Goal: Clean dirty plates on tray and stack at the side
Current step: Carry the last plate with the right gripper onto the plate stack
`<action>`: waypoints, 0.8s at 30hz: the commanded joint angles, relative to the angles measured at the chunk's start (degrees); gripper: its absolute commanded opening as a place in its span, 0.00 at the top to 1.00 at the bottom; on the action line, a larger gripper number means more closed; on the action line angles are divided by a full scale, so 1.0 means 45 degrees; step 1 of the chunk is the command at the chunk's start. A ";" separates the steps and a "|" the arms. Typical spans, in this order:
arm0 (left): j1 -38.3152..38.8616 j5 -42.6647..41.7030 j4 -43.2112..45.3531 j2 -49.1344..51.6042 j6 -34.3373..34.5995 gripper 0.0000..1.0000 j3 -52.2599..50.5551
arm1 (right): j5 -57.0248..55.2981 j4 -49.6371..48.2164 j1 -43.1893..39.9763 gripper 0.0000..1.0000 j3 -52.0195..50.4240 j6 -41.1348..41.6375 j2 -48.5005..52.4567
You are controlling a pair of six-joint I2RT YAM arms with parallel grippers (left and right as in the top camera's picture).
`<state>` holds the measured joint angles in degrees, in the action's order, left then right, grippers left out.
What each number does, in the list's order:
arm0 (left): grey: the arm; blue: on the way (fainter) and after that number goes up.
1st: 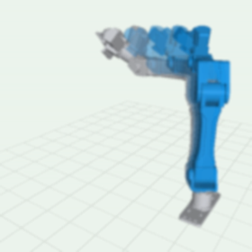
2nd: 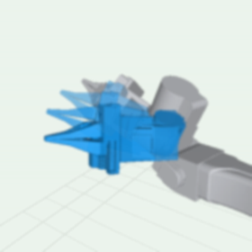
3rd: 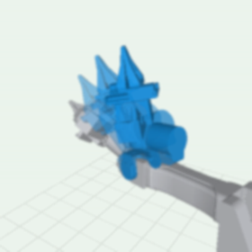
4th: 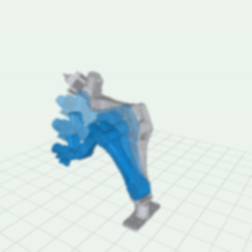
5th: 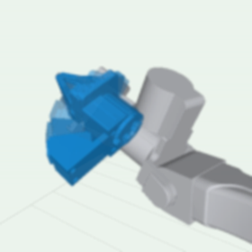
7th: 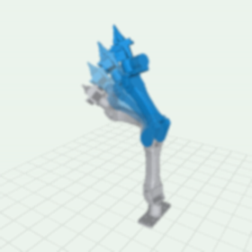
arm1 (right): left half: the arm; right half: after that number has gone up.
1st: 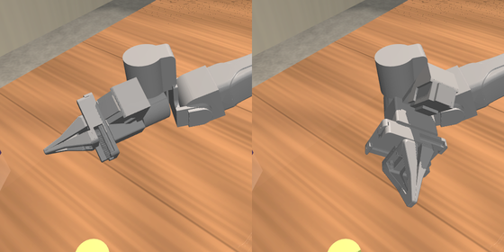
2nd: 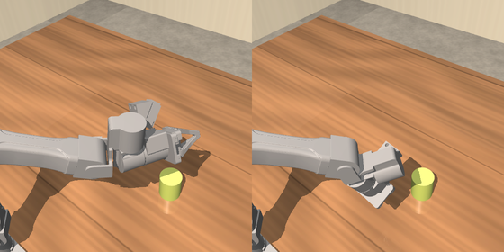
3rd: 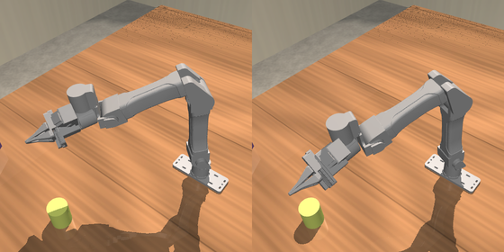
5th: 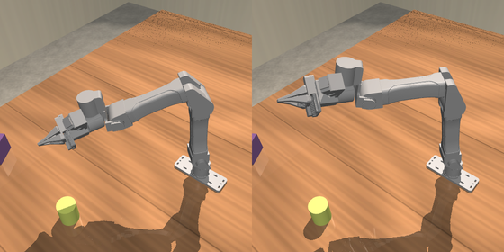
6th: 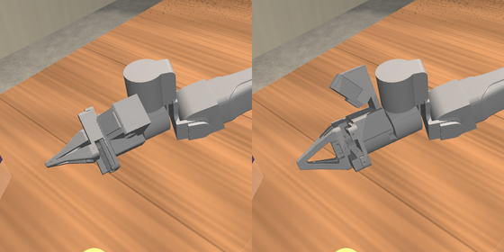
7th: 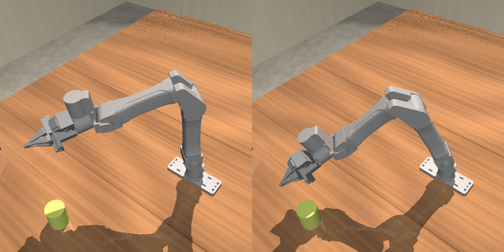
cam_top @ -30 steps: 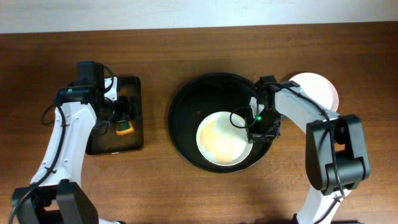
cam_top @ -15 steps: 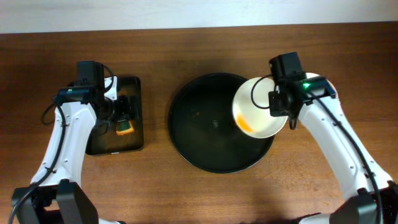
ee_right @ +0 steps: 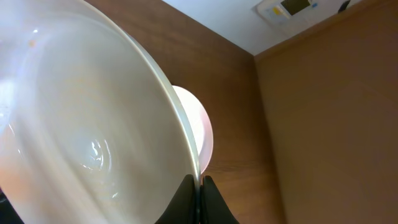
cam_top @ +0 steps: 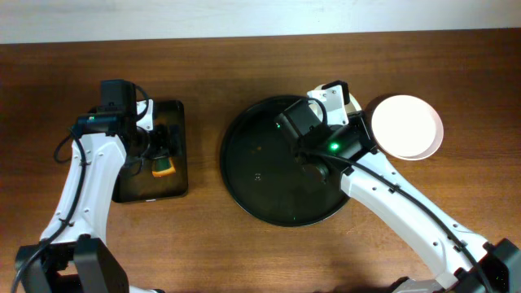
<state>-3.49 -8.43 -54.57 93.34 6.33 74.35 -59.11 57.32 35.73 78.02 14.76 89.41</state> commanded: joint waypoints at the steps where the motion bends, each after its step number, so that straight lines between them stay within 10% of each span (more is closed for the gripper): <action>1: 0.0029 -0.0136 0.0058 -0.0092 0.0112 0.01 -0.0058 | 0.2040 -0.0034 -0.0549 0.96 0.0180 0.0962 -0.0287; 12: 0.0024 -0.0136 0.0102 -0.0092 0.0112 0.01 -0.0058 | 1.1395 -0.0733 -1.0686 0.96 0.0180 0.4935 -0.0257; 22: 0.0024 -0.0136 0.0097 -0.0092 0.0112 0.01 -0.0058 | 1.1905 -0.2118 -1.2696 0.96 0.0170 0.4930 0.2307; 24: 0.0024 -0.0136 0.0107 -0.0092 0.0112 0.01 -0.0058 | 1.2114 -0.2263 -1.2696 0.63 0.0175 0.4823 0.2667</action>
<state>-3.49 -8.43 -54.19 93.34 6.33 74.30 -5.87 47.57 -21.23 78.06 36.29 100.18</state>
